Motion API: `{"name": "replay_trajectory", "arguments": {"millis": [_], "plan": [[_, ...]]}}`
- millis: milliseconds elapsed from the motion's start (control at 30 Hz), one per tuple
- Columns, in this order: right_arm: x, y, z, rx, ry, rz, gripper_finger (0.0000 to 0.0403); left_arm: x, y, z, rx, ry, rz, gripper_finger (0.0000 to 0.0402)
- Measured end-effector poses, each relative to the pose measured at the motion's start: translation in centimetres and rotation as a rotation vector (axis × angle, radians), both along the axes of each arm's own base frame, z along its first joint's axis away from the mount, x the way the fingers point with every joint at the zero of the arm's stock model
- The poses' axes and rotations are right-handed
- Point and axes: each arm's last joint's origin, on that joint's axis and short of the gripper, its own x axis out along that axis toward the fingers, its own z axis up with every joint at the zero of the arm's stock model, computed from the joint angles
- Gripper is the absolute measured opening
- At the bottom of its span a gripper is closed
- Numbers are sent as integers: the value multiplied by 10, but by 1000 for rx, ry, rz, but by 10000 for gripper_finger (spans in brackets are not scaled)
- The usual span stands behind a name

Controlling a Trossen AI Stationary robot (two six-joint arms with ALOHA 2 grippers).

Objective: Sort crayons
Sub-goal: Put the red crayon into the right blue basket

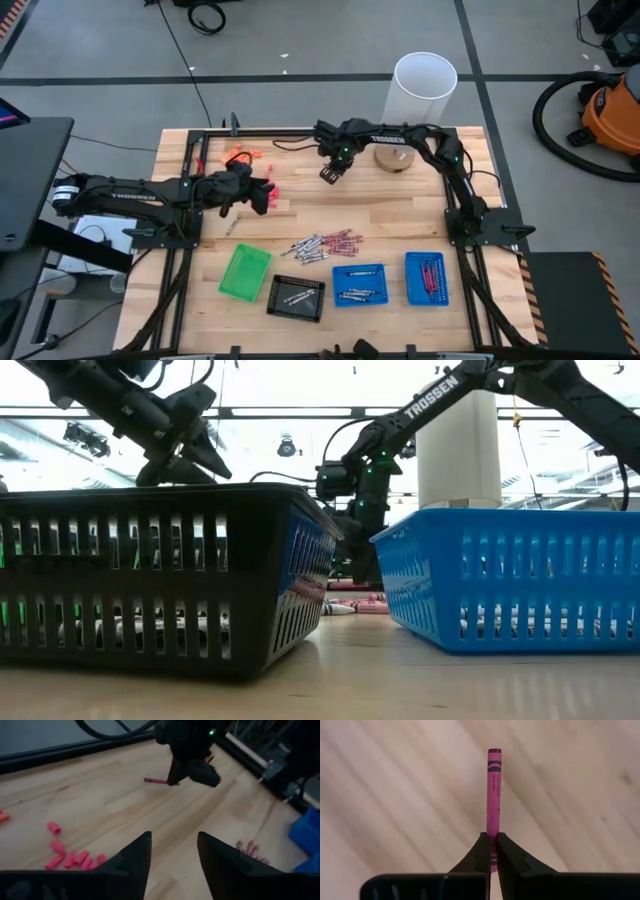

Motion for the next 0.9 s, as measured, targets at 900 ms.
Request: {"name": "replay_trajectory", "arguments": {"millis": [900], "plan": [[-24,176,93,122,222,-260,32,4,-10,1,-115,-26,-296,181]]}}
